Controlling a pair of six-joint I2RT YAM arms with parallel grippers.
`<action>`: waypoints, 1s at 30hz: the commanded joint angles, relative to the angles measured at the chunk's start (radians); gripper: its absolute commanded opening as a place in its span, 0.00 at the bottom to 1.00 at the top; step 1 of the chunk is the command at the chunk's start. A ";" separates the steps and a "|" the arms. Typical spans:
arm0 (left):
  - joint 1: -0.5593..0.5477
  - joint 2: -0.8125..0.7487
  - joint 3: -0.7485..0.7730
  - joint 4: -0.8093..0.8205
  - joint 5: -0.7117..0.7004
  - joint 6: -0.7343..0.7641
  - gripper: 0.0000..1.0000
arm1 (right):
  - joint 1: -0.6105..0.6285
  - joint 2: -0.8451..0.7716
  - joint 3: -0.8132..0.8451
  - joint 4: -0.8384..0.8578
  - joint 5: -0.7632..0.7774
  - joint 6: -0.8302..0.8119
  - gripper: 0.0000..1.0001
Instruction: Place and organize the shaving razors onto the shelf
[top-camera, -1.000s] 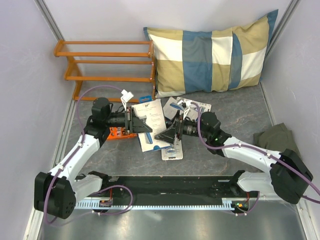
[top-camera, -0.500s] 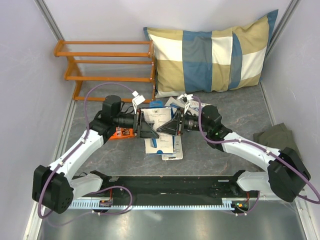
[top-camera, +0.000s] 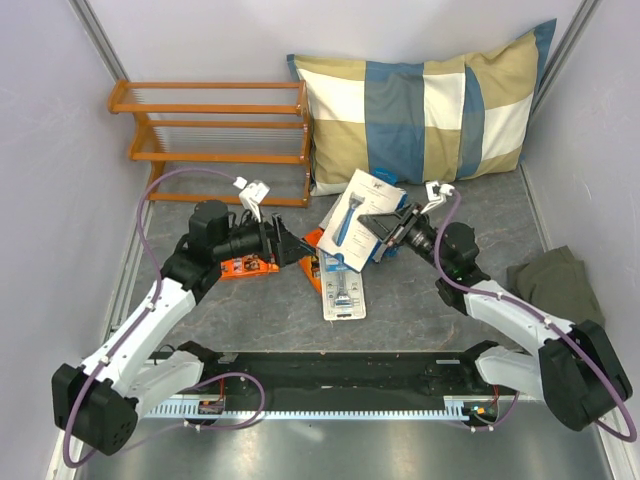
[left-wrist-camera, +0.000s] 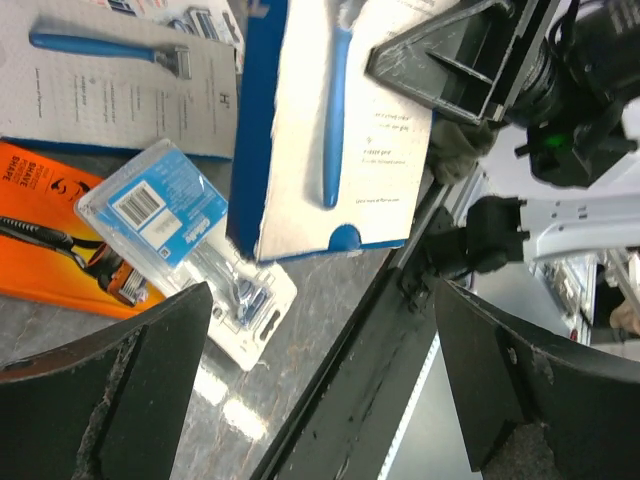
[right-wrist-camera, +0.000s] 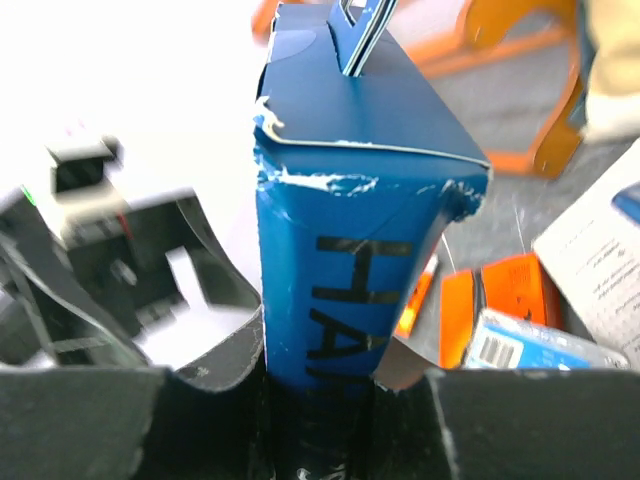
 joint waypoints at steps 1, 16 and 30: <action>0.003 -0.043 -0.094 0.215 -0.081 -0.156 1.00 | -0.024 -0.070 -0.045 0.274 0.139 0.166 0.08; -0.041 0.038 -0.307 0.958 0.044 -0.459 1.00 | -0.028 0.082 -0.079 0.673 0.107 0.392 0.08; -0.158 0.191 -0.227 1.030 0.015 -0.437 0.88 | -0.022 0.155 -0.076 0.781 0.075 0.438 0.07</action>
